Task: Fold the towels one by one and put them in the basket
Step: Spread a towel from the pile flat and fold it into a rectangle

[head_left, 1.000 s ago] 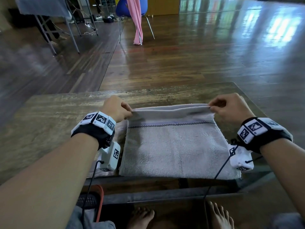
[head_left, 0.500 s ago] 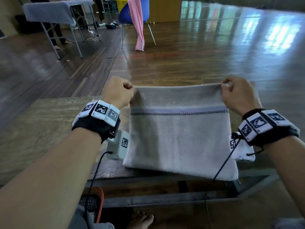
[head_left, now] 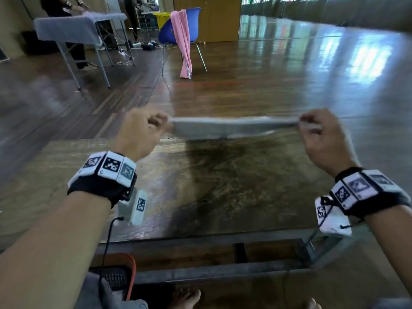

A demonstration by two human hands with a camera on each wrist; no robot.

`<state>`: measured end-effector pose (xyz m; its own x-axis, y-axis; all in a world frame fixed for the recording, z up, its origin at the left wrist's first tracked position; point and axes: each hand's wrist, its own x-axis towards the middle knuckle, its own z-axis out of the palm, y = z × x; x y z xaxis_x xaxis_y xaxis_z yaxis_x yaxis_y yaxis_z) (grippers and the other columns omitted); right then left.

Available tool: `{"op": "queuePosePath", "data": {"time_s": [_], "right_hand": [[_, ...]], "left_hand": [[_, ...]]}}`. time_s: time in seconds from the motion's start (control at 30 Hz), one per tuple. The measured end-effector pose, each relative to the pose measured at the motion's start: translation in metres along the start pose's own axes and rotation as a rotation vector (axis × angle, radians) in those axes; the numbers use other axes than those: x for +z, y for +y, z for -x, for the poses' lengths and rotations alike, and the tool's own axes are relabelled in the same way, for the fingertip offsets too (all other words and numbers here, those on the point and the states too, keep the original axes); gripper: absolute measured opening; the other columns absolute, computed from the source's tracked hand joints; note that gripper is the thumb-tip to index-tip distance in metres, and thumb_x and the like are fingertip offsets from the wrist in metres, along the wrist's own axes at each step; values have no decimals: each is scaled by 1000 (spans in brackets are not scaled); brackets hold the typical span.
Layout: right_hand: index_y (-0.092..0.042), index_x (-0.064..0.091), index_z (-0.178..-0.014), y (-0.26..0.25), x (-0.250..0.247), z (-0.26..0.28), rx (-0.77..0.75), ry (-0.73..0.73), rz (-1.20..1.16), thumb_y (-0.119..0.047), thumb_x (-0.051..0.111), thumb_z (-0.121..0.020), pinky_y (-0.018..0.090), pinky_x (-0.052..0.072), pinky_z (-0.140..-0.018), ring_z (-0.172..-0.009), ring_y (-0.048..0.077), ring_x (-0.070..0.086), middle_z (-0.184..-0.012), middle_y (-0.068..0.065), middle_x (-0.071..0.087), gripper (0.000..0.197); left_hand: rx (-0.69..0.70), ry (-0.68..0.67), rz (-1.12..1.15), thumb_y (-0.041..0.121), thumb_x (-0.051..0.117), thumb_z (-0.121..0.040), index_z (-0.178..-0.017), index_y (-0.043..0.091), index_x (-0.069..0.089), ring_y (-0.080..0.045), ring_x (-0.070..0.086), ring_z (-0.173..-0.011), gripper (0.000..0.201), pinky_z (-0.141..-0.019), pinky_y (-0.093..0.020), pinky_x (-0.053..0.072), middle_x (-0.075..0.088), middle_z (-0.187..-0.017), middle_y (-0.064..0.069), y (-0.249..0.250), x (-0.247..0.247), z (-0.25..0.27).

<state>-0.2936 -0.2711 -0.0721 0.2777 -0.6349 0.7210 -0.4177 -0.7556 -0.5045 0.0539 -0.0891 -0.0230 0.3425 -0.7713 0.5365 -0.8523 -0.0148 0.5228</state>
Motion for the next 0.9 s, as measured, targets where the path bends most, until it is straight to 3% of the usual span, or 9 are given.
{"op": "queuePosePath", "data": {"time_s": [0.07, 0.17, 0.3, 0.4, 0.5, 0.6, 0.7, 0.8, 0.9], "right_hand": [[-11, 69, -95, 16, -2, 20, 32, -283, 71, -8, 67, -92, 54, 53, -90, -95, 32, 66, -100, 9, 70, 4], [-16, 72, -83, 25, -11, 38, 213, -724, 16, -10, 73, -90, 44, 56, -87, -83, 25, 72, -82, 2, 76, 9], [-15, 77, -89, 29, -23, 45, 433, -1098, -51, -16, 72, -91, 21, 54, -72, -75, 12, 71, -83, 2, 77, 6], [-8, 78, -97, 31, -30, 42, 648, -1253, -167, -15, 68, -93, 31, 58, -79, -79, 22, 72, -90, 15, 77, 12], [-10, 77, -101, 30, -30, 42, 610, -1215, -109, -19, 67, -95, 34, 57, -80, -78, 24, 74, -89, 14, 78, 15], [-17, 75, -97, 25, -22, 43, 375, -926, 78, -21, 65, -97, 19, 54, -66, -69, 12, 73, -81, 0, 78, 11], [-25, 71, -90, 23, -3, 39, 328, -659, 151, -23, 65, -96, 17, 46, -64, -72, 5, 67, -84, -8, 73, 9], [-27, 67, -88, 30, 23, 31, 308, -554, 266, -25, 64, -96, 31, 51, -75, -88, 20, 65, -90, 1, 70, 9], [-27, 62, -89, 38, 44, 21, 348, -513, 353, -30, 59, -96, 45, 54, -88, -90, 29, 63, -98, 8, 68, 8]], "left_hand": [[-79, -274, -72, 20, 72, -88, -97, 14, 77, -13, 66, -75, 12, -70, -29, 54, 75, -87, -2, -13, 8, 10], [-193, -752, -133, 27, 75, -85, -83, 30, 75, 3, 64, -64, 4, -61, -16, 47, 73, -71, 14, -28, 18, 23], [-560, -1137, 110, 10, 74, -84, -78, 12, 77, -22, 73, -75, 7, -67, -27, 59, 75, -88, -18, -37, 30, 36], [-663, -1239, 150, 6, 76, -81, -77, 8, 77, -28, 74, -71, 4, -61, -31, 60, 74, -82, -21, -37, 33, 40], [-609, -1146, 150, 11, 75, -82, -81, 9, 76, -24, 73, -72, 3, -64, -30, 60, 75, -85, -18, -39, 38, 39], [-402, -818, 52, 18, 72, -88, -81, 18, 74, -24, 73, -73, 8, -71, -33, 61, 76, -81, -10, -44, 51, 35], [-278, -548, -48, 20, 69, -90, -83, 16, 74, -21, 69, -66, 10, -66, -34, 57, 72, -70, -2, -46, 66, 27], [-278, -413, -109, 18, 68, -91, -85, 13, 74, -10, 61, -64, 10, -61, -26, 43, 66, -69, 6, -48, 81, 16], [-306, -359, -156, 17, 68, -90, -82, 12, 73, -18, 61, -74, 10, -68, -27, 39, 66, -73, -1, -50, 94, 7]]}}
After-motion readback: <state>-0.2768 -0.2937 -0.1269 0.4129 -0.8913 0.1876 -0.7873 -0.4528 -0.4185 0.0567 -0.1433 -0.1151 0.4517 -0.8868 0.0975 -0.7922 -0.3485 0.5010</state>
